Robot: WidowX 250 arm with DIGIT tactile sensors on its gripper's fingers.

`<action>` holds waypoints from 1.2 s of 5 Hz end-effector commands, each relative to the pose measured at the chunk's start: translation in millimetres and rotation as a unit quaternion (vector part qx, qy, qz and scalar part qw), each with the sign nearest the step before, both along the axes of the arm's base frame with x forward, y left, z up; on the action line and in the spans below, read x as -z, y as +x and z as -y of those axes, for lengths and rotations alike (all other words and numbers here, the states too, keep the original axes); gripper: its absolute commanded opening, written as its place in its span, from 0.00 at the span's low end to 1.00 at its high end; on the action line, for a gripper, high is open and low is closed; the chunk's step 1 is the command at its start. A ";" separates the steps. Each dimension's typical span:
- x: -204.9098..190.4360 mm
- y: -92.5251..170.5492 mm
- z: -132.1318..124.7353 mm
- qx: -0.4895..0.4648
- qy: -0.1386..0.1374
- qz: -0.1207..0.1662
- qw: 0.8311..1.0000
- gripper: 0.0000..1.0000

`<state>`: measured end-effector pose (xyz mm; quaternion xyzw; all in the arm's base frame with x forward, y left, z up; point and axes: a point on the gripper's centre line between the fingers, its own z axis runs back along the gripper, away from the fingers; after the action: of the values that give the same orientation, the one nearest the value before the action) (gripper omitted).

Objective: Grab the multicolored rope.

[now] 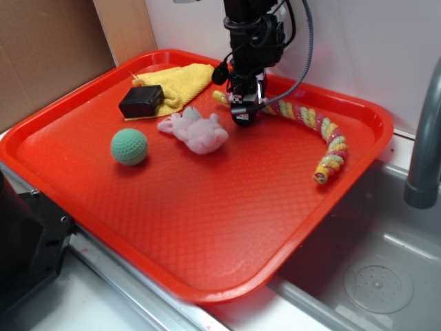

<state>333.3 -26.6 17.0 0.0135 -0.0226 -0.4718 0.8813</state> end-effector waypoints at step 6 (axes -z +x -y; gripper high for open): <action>-152.2 -81.1 -59.9 -0.568 -0.005 0.006 0.823 0.00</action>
<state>247.5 43.0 155.2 0.0192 0.0100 0.1032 0.9944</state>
